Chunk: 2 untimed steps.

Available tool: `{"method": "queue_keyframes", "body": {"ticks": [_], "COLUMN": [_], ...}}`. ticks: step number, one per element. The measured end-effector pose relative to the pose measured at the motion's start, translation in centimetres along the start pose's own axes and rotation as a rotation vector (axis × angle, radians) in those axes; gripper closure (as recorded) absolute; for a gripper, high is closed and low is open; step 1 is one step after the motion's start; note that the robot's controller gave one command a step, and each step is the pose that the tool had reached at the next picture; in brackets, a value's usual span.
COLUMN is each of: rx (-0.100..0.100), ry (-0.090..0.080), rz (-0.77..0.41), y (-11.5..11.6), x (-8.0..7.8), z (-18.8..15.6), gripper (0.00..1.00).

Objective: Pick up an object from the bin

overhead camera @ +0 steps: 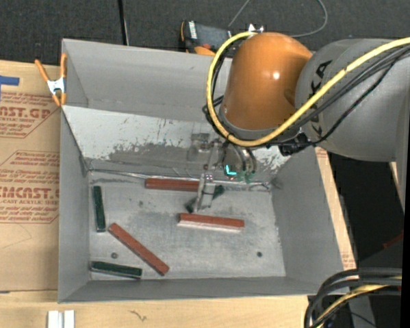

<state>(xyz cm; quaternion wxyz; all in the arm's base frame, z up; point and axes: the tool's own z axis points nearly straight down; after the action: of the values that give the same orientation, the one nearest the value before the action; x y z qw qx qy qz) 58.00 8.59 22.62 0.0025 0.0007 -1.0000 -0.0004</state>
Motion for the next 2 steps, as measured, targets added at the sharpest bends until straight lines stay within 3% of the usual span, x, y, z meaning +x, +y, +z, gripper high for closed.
{"method": "queue_keyframes", "body": {"ticks": [1,2], "rx": [0.001,0.001], "ry": [0.001,-0.003], "rz": [0.12,0.549], "y": [-4.5,-8.6], "x": [1.5,5.9], "z": [15.8,15.7], "gripper": [0.0,0.0]}}
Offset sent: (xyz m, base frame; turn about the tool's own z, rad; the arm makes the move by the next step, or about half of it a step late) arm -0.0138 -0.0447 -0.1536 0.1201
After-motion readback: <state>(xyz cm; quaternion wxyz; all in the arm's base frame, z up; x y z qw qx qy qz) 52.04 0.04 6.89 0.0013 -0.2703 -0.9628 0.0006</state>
